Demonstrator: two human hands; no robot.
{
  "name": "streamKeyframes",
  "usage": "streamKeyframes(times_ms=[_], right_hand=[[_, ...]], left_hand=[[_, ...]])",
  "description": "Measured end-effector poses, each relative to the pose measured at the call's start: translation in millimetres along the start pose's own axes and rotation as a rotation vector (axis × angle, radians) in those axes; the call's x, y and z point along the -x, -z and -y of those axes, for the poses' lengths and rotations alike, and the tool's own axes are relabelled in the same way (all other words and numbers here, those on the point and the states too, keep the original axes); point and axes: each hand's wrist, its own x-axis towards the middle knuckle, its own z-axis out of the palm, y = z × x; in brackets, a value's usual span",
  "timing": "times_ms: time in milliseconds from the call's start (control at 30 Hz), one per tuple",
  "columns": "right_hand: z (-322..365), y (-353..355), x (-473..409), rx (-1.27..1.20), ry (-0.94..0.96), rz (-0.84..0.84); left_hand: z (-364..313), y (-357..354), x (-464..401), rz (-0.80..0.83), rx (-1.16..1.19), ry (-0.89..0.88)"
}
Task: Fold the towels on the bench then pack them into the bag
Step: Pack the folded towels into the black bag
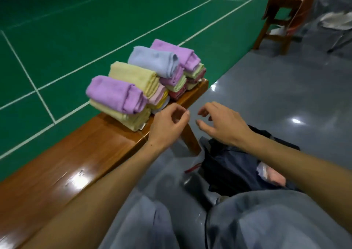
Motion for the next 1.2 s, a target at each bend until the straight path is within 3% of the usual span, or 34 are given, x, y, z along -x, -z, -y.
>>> streamKeyframes(times_ms=[167, 367, 467, 667, 933, 1200], right_hand=[[100.9, -42.0, -34.3, -0.354, -0.023, -0.096], [185.3, -92.4, -64.2, -0.743, -0.318, -0.157], [207.4, -110.7, -76.9, -0.856, -0.422, -0.221], [221.1, -132.8, -99.5, -0.915, -0.539, -0.284], [217.9, -137.7, -114.6, -0.900, -0.615, -0.306], [220.5, -131.4, -95.1, -0.826, -0.621, -0.201]], left_hand=[[10.8, 97.1, -0.7, -0.207, -0.068, -0.043], [79.5, 181.3, -25.7, -0.438, -0.290, 0.059], [122.8, 197.7, -43.5, -0.379, -0.444, 0.116], [165.0, 198.3, -65.4, -0.173, -0.148, 0.172], [169.1, 186.7, -65.8, -0.164, 0.091, 0.182], [173.1, 203.3, -35.3, -0.176, 0.113, 0.250]])
